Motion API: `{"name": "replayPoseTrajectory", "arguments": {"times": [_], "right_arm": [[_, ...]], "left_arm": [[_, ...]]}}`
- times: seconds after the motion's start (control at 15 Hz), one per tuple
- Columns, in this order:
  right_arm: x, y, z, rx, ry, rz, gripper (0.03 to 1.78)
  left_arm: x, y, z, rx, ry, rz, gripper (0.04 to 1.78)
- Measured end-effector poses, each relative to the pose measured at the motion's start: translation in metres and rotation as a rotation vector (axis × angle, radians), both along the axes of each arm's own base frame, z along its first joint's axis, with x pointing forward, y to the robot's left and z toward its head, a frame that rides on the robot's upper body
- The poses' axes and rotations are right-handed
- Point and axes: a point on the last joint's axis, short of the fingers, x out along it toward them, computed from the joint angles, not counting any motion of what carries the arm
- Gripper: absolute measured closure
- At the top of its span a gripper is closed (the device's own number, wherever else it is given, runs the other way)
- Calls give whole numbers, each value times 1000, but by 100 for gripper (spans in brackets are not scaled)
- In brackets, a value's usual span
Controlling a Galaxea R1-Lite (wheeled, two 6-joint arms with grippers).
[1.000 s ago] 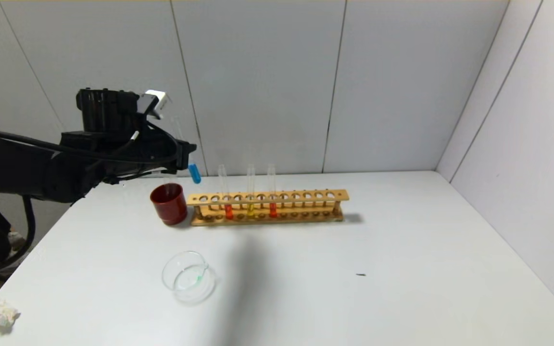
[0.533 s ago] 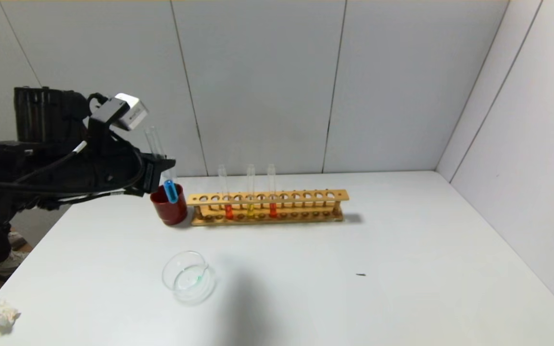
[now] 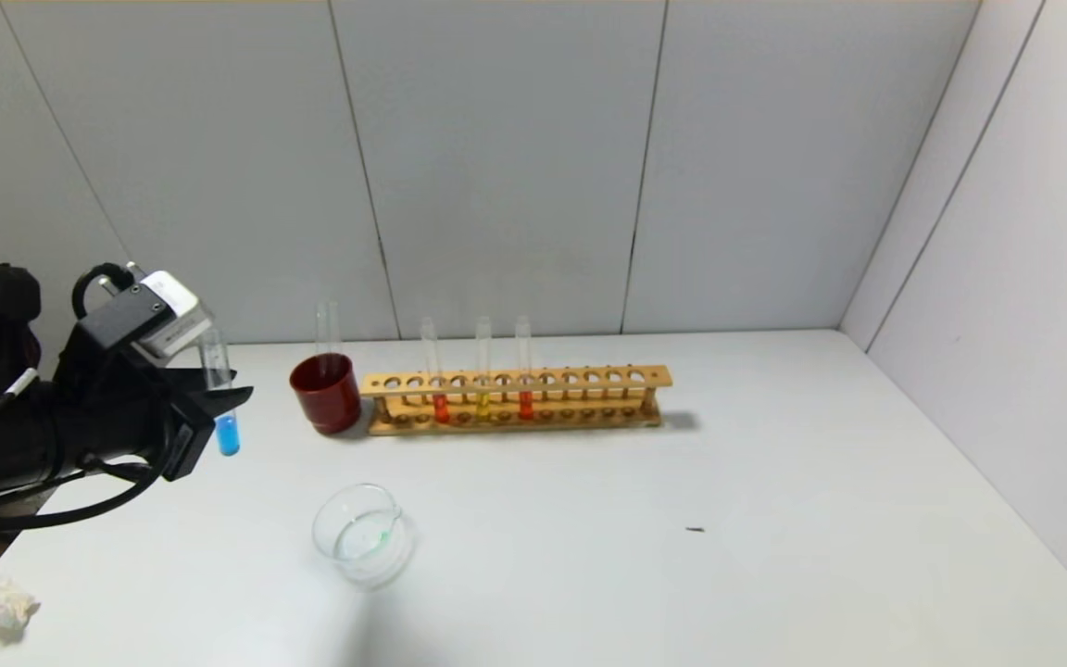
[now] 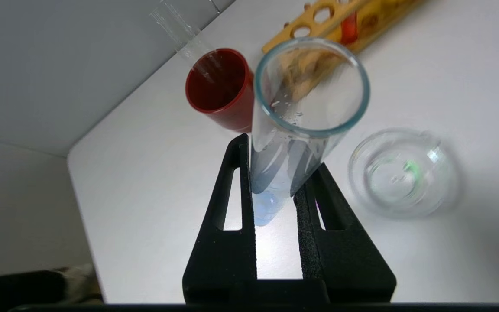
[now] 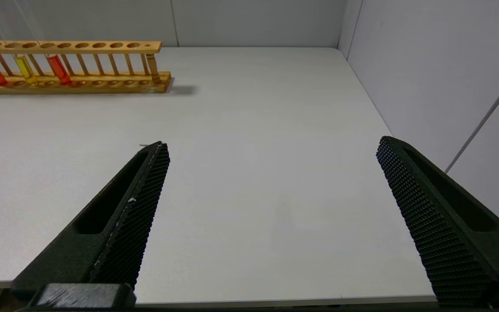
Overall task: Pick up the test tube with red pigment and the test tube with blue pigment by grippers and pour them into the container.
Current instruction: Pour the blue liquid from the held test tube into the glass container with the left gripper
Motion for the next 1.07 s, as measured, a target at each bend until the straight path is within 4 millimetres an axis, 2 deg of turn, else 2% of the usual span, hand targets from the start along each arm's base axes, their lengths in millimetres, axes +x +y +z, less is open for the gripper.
{"name": "replayPoseTrajectory", "arguments": {"times": [0.33,0.8,1.07], "right_arm": [[0,0,0,0,0,0,6],[0,0,0,0,0,0,6],[0,0,0,0,0,0,6]], "left_arm": [[-4,10,-20,236,-11,-128,150],[18,13,-43,516,-24,-223,150],[23,12,-53,672,-26,-311,150]]}}
